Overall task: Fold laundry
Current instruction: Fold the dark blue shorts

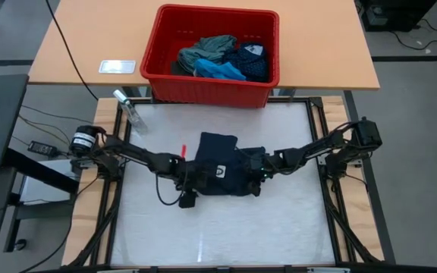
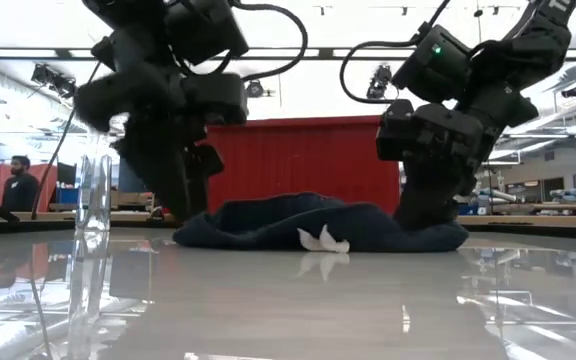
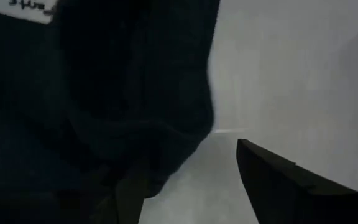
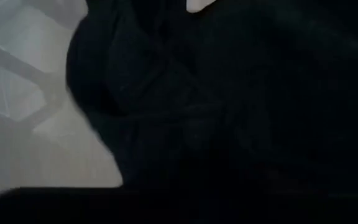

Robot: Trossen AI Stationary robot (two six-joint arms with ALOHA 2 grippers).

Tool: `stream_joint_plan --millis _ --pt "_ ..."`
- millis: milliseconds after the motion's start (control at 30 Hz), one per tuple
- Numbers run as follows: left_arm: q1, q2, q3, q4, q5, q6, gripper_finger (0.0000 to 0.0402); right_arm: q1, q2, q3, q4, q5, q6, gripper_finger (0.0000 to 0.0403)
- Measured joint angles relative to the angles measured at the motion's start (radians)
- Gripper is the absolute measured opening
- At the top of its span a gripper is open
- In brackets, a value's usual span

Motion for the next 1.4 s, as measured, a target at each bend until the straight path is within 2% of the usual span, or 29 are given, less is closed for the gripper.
stream_joint_plan --millis 67,100,300,433,567,700,800,900,1033,1267,1400 --pt "-0.001 0.014 0.0 -0.007 -0.054 0.004 0.0215 0.001 -0.003 -0.001 0.006 -0.024 0.001 0.0031" --pt "-0.001 0.015 0.0 -0.012 -0.068 0.0 0.0201 0.003 -0.009 -0.002 0.008 -0.032 0.0 0.0019" --pt "0.002 -0.033 0.0 -0.021 -0.083 -0.09 0.011 0.033 -0.1 -0.003 -0.02 0.019 0.026 0.0009" --pt "0.002 -0.111 0.0 -0.071 -0.084 -0.174 0.0095 0.054 -0.168 -0.003 -0.09 0.085 0.026 0.0007" --pt "-0.004 -0.197 0.0 -0.125 -0.146 -0.172 0.0119 0.069 -0.205 -0.003 -0.183 0.131 0.012 0.0005" --pt "-0.006 -0.206 0.0 -0.115 -0.213 -0.102 0.0168 0.08 -0.207 -0.003 -0.2 0.135 -0.012 0.0003" --pt "-0.011 -0.17 0.0 -0.046 -0.203 -0.053 0.021 0.081 -0.207 -0.003 -0.203 0.139 0.002 0.0003" --pt "-0.027 -0.121 0.0 0.018 -0.15 0.011 0.0249 0.08 -0.207 -0.003 -0.205 0.162 0.024 0.0002" --pt "-0.041 -0.05 0.0 0.046 -0.145 0.069 0.0282 0.08 -0.207 -0.003 -0.209 0.165 0.059 0.0003" --pt "-0.021 0.042 0.0 0.088 -0.162 0.085 0.0287 0.08 -0.207 -0.003 -0.211 0.161 0.079 0.0003" --pt "-0.019 0.074 0.0 0.157 -0.162 0.086 0.0255 0.08 -0.207 -0.003 -0.213 0.158 0.079 0.0003"
